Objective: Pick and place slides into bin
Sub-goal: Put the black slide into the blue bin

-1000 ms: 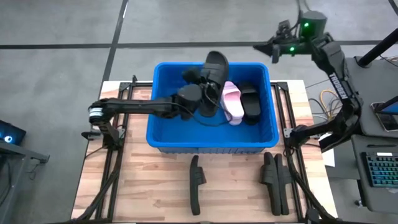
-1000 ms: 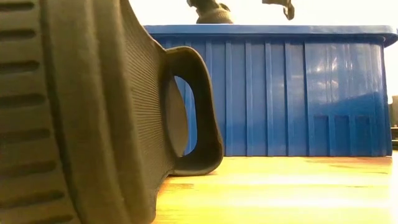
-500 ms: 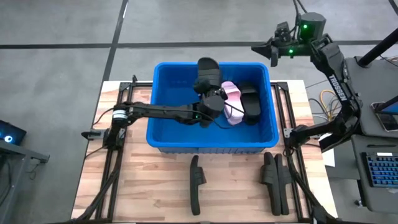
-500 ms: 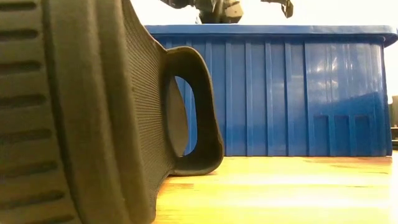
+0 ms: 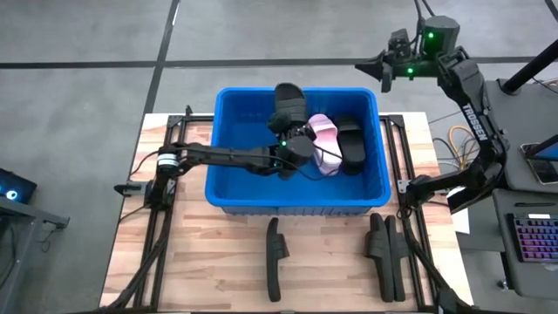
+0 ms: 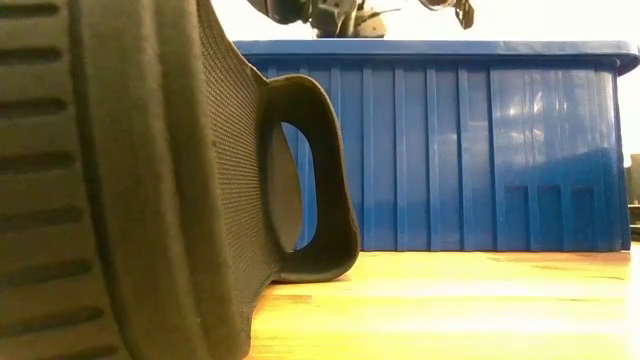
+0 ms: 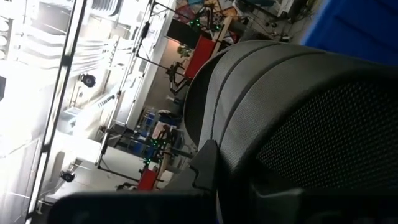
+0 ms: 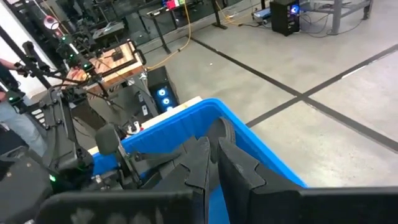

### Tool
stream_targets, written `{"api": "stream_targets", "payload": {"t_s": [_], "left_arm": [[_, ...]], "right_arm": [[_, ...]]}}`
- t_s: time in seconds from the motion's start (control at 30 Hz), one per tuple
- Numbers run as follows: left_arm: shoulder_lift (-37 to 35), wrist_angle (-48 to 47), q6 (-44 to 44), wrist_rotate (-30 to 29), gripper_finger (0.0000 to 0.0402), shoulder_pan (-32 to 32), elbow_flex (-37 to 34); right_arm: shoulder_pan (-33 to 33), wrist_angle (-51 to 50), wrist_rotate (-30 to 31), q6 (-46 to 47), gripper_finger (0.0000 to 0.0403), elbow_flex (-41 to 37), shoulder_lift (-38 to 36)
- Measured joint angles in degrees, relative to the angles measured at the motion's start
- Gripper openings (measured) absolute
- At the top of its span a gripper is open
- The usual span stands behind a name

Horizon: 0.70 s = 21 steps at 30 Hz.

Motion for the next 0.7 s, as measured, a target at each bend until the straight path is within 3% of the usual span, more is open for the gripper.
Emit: {"api": "stream_targets", "payload": {"t_s": [0.33, 0.53, 0.63, 0.7], "left_arm": [[0.02, -0.37, -1.61, 4.72, 0.0, -0.07, -8.54], [0.02, -8.47, -14.24, 10.51, 0.0, 1.26, -9.41], [0.02, -16.31, -21.37, 11.95, 0.0, 2.31, -8.6], [0.02, -21.73, -27.52, 15.88, 0.0, 3.09, -8.05]], "right_arm": [[0.02, -0.03, -0.01, 0.17, 0.0022, -0.02, 0.02], [0.07, -0.05, -0.03, 0.34, 0.0022, -0.02, 0.02], [0.07, -0.05, -0.02, 0.33, 0.0022, -0.02, 0.02], [0.07, -0.05, -0.01, 0.2, 0.0022, -0.02, 0.02]]}}
